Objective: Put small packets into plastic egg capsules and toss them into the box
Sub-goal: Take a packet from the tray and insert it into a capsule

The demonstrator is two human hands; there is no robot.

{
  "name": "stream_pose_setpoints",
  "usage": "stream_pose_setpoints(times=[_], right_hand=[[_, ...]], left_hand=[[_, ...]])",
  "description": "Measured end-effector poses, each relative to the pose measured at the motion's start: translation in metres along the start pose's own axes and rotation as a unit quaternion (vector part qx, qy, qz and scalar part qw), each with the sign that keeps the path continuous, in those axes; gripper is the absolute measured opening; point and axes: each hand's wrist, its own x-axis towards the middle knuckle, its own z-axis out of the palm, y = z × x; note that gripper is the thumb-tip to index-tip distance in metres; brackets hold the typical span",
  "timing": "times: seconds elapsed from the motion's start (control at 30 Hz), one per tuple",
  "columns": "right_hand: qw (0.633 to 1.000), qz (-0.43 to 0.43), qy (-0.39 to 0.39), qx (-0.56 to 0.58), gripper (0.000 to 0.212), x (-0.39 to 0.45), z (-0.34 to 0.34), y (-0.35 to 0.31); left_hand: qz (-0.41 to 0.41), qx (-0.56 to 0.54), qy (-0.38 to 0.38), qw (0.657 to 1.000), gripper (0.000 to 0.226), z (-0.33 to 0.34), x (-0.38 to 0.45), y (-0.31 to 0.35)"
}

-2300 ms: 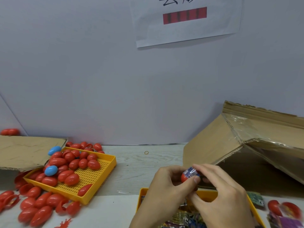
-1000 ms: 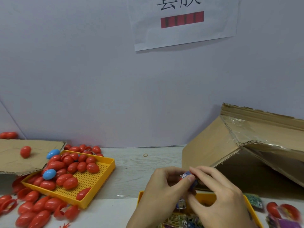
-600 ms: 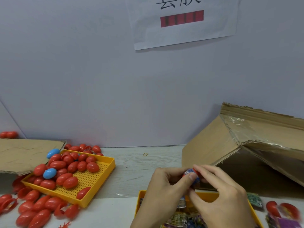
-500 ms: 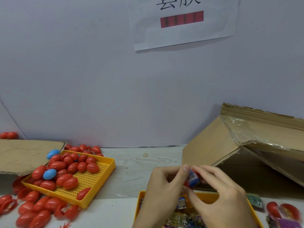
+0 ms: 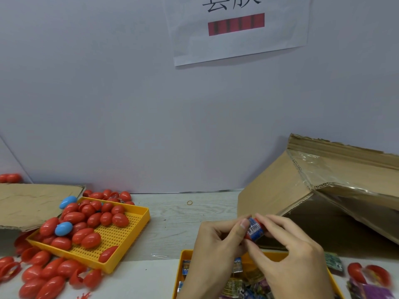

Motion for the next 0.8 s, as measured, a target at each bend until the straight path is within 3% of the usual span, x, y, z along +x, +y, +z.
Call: stream_pose_setpoints(times=[0.17, 0.3, 0.67, 0.8], right_hand=[[1.0, -0.002, -0.005, -0.005, 0.055, -0.0001, -0.0009, -0.0021], [1.0, -0.013, -0.02, -0.018, 0.057, -0.001, -0.0014, -0.0018], [1.0, -0.022, -0.011, 0.003, 0.06, 0.0004, -0.0008, 0.0013], [0.999, -0.034, -0.008, 0.008, 0.056, -0.0005, -0.0009, 0.002]], left_hand=[[-0.013, -0.023, 0.021, 0.999, 0.022, -0.0014, 0.0011, 0.0027], [-0.013, 0.052, 0.014, 0.998, 0.009, -0.0031, -0.0002, 0.0062], [-0.062, 0.002, 0.003, 0.998, 0.023, -0.0005, 0.0, 0.0054], [-0.054, 0.032, -0.038, 0.997, 0.019, -0.0013, -0.0017, 0.0067]])
